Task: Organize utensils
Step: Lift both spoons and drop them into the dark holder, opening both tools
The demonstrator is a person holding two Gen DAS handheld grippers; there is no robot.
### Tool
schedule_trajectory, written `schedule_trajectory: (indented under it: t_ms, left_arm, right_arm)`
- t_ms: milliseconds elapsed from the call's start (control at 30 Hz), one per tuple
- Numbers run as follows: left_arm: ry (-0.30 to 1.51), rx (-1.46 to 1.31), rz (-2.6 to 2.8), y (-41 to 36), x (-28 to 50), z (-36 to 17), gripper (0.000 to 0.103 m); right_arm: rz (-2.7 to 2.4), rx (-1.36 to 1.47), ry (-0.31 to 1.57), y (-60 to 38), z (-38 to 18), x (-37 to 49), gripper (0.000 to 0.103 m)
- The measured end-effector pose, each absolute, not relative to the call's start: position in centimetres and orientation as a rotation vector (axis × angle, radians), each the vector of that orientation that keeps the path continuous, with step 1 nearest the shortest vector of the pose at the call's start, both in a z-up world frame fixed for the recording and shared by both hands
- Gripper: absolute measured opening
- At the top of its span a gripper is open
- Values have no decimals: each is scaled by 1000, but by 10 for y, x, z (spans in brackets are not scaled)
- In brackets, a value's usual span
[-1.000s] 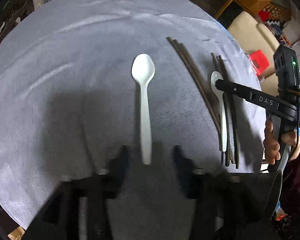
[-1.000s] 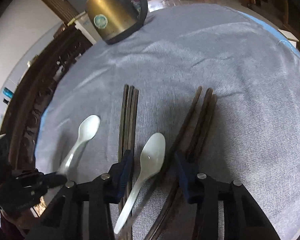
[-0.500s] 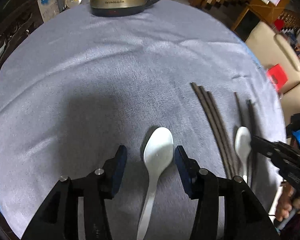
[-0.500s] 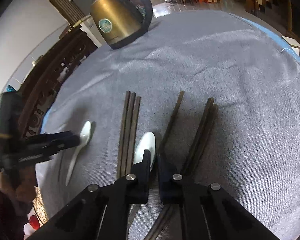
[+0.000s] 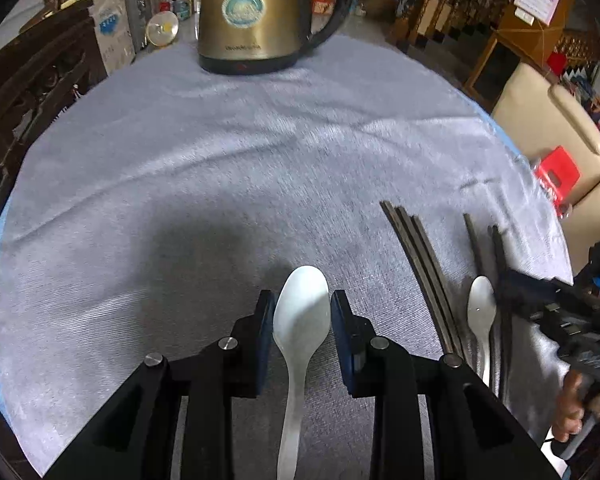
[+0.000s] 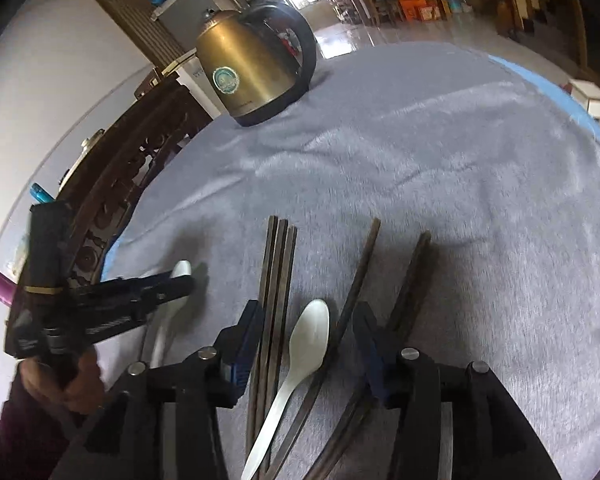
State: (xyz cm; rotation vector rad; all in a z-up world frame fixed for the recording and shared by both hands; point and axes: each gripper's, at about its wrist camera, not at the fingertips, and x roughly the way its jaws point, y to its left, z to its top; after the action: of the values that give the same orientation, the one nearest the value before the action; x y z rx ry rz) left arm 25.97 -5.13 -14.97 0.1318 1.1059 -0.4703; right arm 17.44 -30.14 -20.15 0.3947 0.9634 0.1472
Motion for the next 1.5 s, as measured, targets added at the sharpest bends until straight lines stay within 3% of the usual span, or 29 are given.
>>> schedule_trajectory:
  t_ms: [33,200,367,700,900,1200,1500]
  left_arm:
    - [1093,122,-464,-47,258,-144,30]
    - [1029,75,-464,-36,242,-118,30]
    - [959,13,-475,-28,220,-94,30]
    - [783,-146,-513,-10,159,-36,30]
    - [654,-226,-520,-13,121,-17,30]
    - [558,-417,-532,-11,88,-33,31]
    - [514,-443,-491,-16,64,-62,31]
  right_arm:
    - [141,372,978,-299,-204,176,51]
    - [115,207,1028,-273,-213,181,12]
    - [120,209,1002,-273,-210,174,2]
    - [138,334,876,-289,-179,141,2]
    - [77,330,662,-290,-126,95,2]
    - [7,259,380,-260,-64,18,2]
    - [-38,15,197,-193,-67,-23,2]
